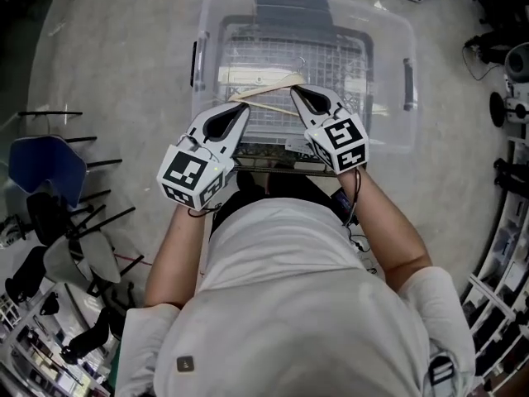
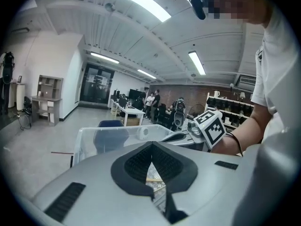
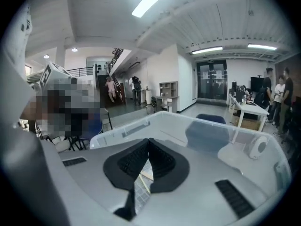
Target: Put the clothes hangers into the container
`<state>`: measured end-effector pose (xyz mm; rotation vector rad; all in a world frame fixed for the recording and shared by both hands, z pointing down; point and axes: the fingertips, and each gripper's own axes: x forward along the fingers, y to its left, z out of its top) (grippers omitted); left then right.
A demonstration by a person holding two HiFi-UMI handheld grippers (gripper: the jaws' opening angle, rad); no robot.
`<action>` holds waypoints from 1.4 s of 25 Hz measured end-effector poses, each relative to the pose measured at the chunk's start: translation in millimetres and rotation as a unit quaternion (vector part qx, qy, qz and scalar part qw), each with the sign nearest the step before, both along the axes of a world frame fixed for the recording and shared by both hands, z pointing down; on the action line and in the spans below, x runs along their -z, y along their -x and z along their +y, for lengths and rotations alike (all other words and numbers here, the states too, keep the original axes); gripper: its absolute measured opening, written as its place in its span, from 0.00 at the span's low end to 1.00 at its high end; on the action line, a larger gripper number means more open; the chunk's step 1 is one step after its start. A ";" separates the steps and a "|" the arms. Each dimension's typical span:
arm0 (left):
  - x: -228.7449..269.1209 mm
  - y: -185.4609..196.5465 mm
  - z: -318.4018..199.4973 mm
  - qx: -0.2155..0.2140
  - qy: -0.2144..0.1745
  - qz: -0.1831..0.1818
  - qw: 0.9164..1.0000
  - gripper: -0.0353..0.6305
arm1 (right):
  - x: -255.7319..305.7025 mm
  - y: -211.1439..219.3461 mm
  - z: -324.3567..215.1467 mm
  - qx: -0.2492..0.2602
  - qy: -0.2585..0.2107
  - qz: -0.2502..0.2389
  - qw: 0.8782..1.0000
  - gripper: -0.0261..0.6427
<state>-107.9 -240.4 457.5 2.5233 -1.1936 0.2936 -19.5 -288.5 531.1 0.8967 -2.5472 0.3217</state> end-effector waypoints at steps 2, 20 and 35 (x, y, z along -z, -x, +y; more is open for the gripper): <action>6.8 4.0 14.8 -0.008 -0.006 0.001 1.000 0.08 | 19.0 3.1 19.5 -0.001 -0.010 -0.009 1.000 0.07; 44.9 41.5 144.6 -0.058 -0.045 0.005 0.997 0.08 | 107.0 22.9 183.3 -0.021 -0.082 -0.045 0.995 0.07; 55.3 -14.1 175.9 -0.033 -0.051 -0.002 0.998 0.08 | 119.7 -45.5 217.4 -0.007 -0.096 -0.058 0.994 0.07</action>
